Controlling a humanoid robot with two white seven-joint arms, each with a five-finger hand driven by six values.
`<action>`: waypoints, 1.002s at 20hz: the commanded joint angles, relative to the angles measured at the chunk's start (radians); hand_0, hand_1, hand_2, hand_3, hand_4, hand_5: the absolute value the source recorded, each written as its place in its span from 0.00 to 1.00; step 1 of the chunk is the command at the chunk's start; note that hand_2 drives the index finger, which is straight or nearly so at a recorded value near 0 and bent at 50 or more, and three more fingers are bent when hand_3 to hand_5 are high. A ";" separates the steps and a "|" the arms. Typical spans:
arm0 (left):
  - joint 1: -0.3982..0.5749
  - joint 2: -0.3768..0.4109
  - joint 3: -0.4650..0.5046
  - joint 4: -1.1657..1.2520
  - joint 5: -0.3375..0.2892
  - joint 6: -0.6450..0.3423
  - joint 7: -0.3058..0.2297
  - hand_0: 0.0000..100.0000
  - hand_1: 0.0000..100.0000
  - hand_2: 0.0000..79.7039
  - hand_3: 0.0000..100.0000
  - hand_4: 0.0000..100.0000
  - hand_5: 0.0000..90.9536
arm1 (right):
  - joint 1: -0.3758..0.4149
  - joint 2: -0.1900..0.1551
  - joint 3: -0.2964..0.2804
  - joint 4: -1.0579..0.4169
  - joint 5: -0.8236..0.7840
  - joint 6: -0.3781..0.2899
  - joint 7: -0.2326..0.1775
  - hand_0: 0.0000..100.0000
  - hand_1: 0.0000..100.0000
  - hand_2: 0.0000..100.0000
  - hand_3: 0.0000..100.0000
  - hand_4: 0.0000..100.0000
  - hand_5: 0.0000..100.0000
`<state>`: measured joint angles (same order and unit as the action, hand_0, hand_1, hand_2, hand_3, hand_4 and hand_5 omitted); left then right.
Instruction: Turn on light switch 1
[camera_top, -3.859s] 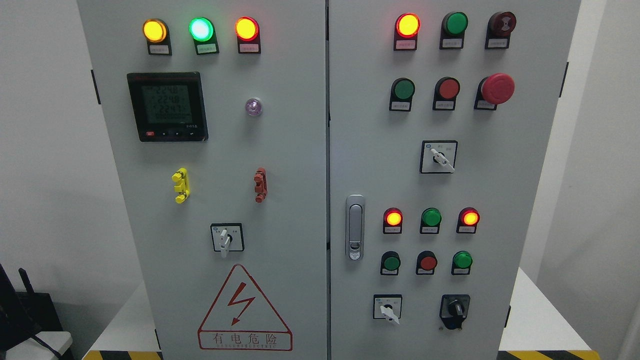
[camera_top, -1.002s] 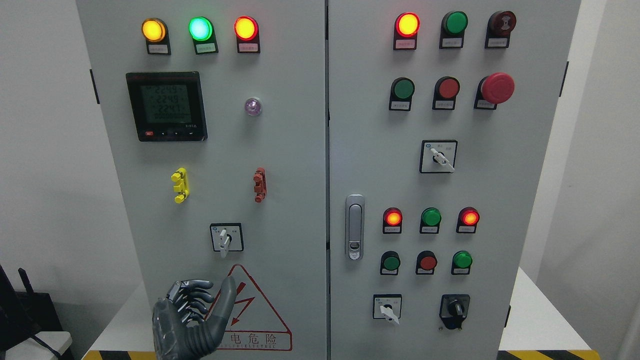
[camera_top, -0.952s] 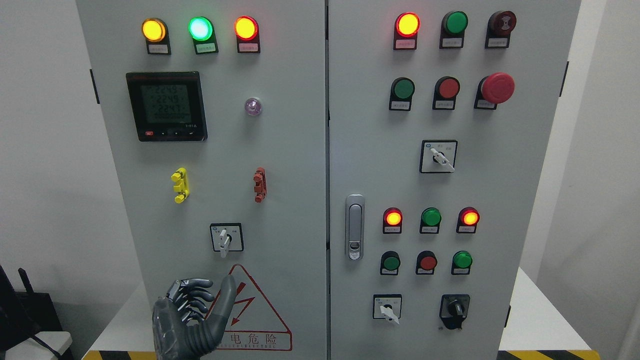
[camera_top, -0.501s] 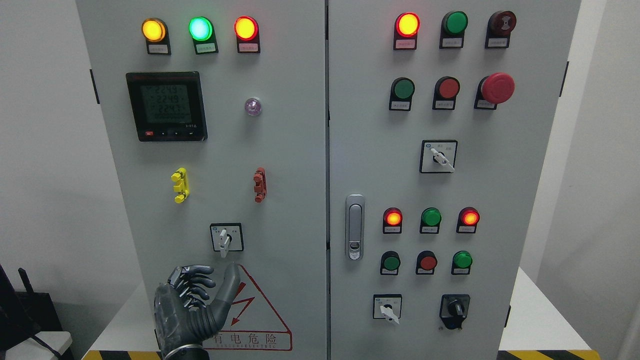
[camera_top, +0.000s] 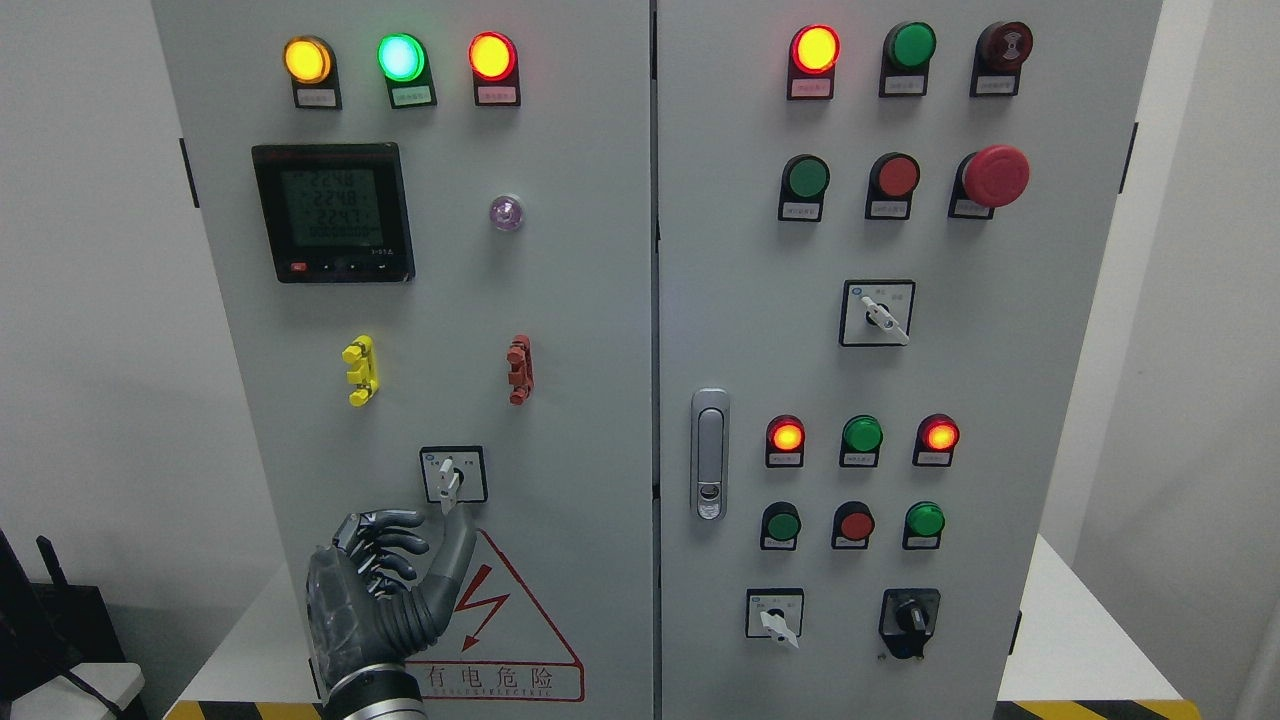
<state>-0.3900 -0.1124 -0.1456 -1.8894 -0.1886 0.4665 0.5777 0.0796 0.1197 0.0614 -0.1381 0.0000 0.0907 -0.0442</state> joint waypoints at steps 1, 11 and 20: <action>-0.021 -0.003 0.000 0.018 0.000 0.009 0.002 0.11 0.73 0.67 0.74 0.85 0.92 | 0.000 0.000 0.000 0.000 -0.018 0.000 0.000 0.12 0.39 0.00 0.00 0.00 0.00; -0.044 -0.003 -0.005 0.032 0.006 0.043 0.001 0.11 0.71 0.67 0.73 0.85 0.92 | 0.000 0.000 0.000 0.000 -0.017 0.000 0.000 0.12 0.39 0.00 0.00 0.00 0.00; -0.056 -0.001 -0.012 0.038 0.011 0.066 0.001 0.13 0.69 0.68 0.73 0.85 0.92 | 0.002 0.000 0.000 0.000 -0.018 0.000 0.000 0.12 0.39 0.00 0.00 0.00 0.00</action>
<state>-0.4381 -0.1142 -0.1520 -1.8622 -0.1806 0.5265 0.5799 0.0797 0.1197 0.0614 -0.1381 0.0000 0.0907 -0.0442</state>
